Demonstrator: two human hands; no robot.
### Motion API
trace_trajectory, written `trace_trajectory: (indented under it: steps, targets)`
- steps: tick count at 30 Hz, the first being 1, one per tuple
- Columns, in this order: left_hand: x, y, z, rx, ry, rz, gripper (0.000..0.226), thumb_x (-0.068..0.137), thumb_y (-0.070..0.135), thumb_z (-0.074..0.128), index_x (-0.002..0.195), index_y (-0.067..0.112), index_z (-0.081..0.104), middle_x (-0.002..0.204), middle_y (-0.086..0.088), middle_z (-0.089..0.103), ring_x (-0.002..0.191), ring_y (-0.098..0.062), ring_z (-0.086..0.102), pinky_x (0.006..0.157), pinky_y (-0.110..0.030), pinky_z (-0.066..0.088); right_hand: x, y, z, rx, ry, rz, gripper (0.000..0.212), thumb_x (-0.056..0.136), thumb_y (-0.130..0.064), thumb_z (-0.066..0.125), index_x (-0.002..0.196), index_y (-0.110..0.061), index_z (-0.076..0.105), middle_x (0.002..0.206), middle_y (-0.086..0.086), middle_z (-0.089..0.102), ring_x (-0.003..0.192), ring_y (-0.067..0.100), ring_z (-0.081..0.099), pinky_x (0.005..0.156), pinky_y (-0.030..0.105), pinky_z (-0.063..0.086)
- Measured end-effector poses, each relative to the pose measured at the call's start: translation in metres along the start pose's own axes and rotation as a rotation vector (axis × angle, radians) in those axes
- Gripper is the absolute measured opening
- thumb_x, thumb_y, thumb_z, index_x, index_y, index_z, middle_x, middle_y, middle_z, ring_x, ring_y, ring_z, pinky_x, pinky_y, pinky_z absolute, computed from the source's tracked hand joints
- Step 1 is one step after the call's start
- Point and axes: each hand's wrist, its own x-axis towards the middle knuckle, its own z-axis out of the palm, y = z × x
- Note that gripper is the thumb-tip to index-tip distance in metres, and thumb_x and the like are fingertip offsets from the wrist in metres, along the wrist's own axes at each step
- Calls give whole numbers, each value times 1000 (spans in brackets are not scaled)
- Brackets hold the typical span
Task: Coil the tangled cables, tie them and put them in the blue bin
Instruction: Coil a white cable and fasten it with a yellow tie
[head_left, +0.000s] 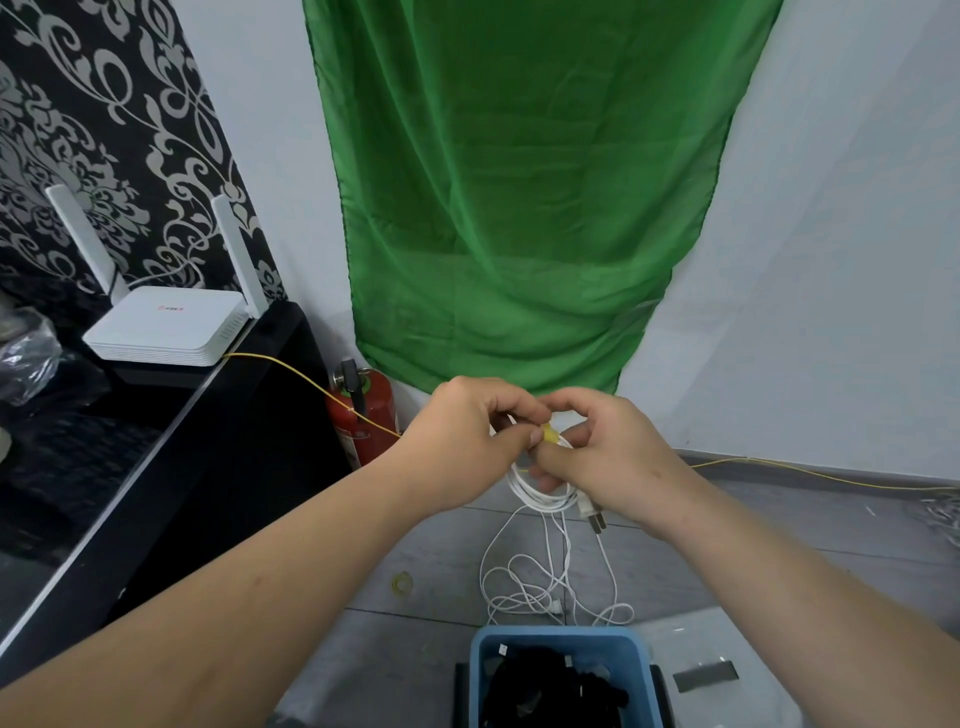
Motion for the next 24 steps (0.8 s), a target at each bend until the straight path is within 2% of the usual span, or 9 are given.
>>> trace_trajectory:
  steps: [3, 6, 8, 10, 12, 16, 19, 21, 24]
  targets:
    - [1, 0, 0, 28, -11, 27, 17, 89, 8, 74, 101, 18, 81, 88, 9, 70, 80, -9, 63, 75, -14, 48, 2, 1, 3, 50, 84, 9, 45, 86, -18, 78, 127, -26, 60, 73, 1, 77, 52, 3, 60, 47, 16, 42]
    - [-1, 1, 2, 29, -28, -5, 15, 91, 8, 71, 101, 17, 79, 83, 13, 67, 80, -12, 62, 71, -11, 45, 4, 3, 6, 161, 143, 19, 53, 80, -10, 84, 126, -22, 61, 82, 7, 77, 63, 11, 68, 60, 20, 49]
    - [-2, 0, 3, -29, -34, -48, 12, 92, 8, 71, 98, 17, 77, 80, 9, 70, 70, -11, 61, 69, -15, 48, 4, 4, 7, 198, 157, 6, 53, 77, -5, 85, 122, -24, 64, 87, 7, 76, 66, 13, 67, 69, 26, 51]
    - [-3, 1, 4, -138, -35, -114, 9, 93, 10, 72, 97, 17, 75, 77, -6, 73, 59, -13, 58, 62, -25, 52, 5, 5, 7, 268, 162, 9, 54, 76, 1, 84, 121, -24, 66, 92, 9, 75, 70, 12, 67, 71, 30, 53]
    - [-2, 2, 4, -175, -16, -131, 7, 93, 11, 72, 96, 17, 76, 74, -12, 72, 55, -14, 53, 55, -28, 48, 6, 4, 6, 354, 150, 36, 56, 76, 8, 80, 124, -18, 67, 97, 14, 76, 76, 20, 70, 72, 39, 54]
    - [1, 2, 2, -158, 25, -96, 8, 90, 8, 75, 89, 16, 78, 76, -15, 71, 57, -9, 49, 57, -25, 43, 8, 0, 3, 606, 120, 140, 35, 85, 6, 73, 117, -5, 70, 89, 20, 77, 74, 24, 73, 71, 35, 60]
    - [1, 2, 2, -143, 46, -94, 8, 88, 6, 76, 85, 13, 79, 74, -15, 71, 57, -8, 49, 55, -20, 40, 9, 0, 3, 654, 104, 197, 16, 89, -3, 73, 105, -3, 76, 85, 22, 76, 74, 27, 72, 74, 37, 61]
    - [0, 3, 2, -172, 54, -109, 5, 87, 6, 77, 87, 10, 79, 65, -8, 68, 51, -3, 45, 51, -15, 37, 8, 0, 3, 637, 125, 189, 10, 90, -5, 74, 99, -3, 77, 82, 22, 76, 71, 26, 72, 70, 35, 62]
    - [1, 4, 1, -202, 45, -134, 4, 87, 4, 77, 89, 7, 79, 64, 6, 68, 46, 6, 47, 50, -10, 38, 7, -1, 6, 620, 176, 133, 7, 91, -6, 74, 97, -3, 76, 78, 20, 76, 67, 25, 72, 64, 33, 62]
